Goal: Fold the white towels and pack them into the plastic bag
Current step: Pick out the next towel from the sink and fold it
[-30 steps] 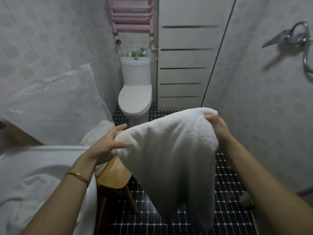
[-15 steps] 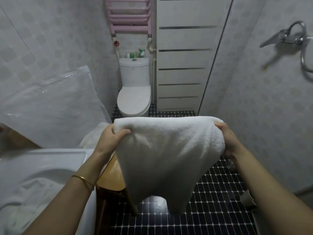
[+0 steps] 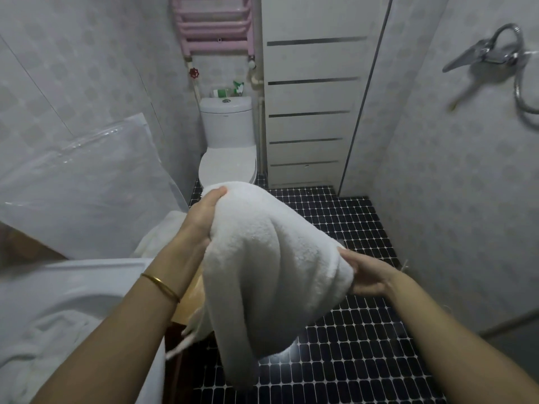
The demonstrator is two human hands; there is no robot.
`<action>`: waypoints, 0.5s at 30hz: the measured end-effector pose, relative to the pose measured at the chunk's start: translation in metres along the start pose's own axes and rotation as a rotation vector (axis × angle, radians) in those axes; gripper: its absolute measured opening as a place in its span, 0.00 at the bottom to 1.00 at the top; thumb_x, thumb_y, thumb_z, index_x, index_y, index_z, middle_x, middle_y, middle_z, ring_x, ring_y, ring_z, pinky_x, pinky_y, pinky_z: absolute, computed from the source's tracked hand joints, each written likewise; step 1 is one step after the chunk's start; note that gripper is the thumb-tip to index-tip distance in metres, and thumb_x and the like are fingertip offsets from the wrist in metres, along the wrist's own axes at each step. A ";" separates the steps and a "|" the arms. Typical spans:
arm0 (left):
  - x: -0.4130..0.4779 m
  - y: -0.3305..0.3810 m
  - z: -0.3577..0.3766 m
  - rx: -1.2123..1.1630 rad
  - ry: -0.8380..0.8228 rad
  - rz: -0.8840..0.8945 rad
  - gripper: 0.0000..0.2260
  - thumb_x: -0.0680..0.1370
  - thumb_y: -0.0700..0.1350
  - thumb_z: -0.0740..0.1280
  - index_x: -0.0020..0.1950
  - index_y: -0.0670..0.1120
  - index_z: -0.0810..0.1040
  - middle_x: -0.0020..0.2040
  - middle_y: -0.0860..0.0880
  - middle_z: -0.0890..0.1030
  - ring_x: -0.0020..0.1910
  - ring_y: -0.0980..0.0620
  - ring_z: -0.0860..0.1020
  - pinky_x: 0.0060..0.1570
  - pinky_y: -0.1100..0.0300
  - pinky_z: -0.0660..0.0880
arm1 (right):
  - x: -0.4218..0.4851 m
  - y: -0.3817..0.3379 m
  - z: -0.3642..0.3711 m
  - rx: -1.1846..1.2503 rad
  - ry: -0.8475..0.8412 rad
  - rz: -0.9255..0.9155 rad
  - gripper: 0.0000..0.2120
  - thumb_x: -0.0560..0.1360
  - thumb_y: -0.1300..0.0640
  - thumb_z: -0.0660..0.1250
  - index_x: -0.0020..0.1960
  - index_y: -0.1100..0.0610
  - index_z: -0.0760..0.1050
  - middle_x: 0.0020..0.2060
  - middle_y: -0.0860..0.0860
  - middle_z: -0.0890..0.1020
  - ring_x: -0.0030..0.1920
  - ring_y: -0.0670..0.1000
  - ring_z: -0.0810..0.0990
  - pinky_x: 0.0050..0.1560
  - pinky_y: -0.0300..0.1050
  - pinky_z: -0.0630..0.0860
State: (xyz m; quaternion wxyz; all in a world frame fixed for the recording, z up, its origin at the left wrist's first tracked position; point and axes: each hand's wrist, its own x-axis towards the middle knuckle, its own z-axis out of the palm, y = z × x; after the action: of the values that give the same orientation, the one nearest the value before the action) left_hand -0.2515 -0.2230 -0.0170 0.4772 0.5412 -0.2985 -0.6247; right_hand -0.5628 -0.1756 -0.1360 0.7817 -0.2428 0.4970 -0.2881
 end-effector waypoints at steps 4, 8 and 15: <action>0.009 -0.005 -0.022 0.052 0.065 -0.061 0.09 0.80 0.50 0.62 0.51 0.46 0.77 0.45 0.46 0.83 0.40 0.50 0.82 0.35 0.58 0.76 | 0.005 -0.019 0.011 0.072 0.237 -0.242 0.13 0.79 0.60 0.62 0.63 0.52 0.70 0.56 0.56 0.77 0.47 0.55 0.80 0.37 0.50 0.79; 0.010 -0.018 -0.047 0.143 0.104 -0.148 0.11 0.80 0.48 0.61 0.52 0.42 0.77 0.44 0.45 0.83 0.40 0.49 0.81 0.34 0.57 0.77 | 0.001 -0.051 0.015 0.109 0.333 -0.399 0.13 0.79 0.64 0.61 0.62 0.56 0.75 0.55 0.56 0.81 0.50 0.56 0.78 0.55 0.54 0.76; 0.041 -0.025 -0.061 1.285 0.324 -0.061 0.08 0.66 0.48 0.67 0.35 0.44 0.76 0.29 0.48 0.76 0.25 0.49 0.68 0.27 0.64 0.70 | -0.036 -0.076 0.018 -0.186 0.028 -0.428 0.26 0.69 0.61 0.72 0.65 0.51 0.72 0.57 0.53 0.79 0.54 0.55 0.81 0.51 0.54 0.80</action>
State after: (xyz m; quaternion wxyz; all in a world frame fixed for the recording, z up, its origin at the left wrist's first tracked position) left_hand -0.1984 -0.2426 -0.0700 0.0803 0.8133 -0.5209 -0.2464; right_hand -0.5745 -0.2041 -0.0555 0.6699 -0.4098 0.4696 -0.4035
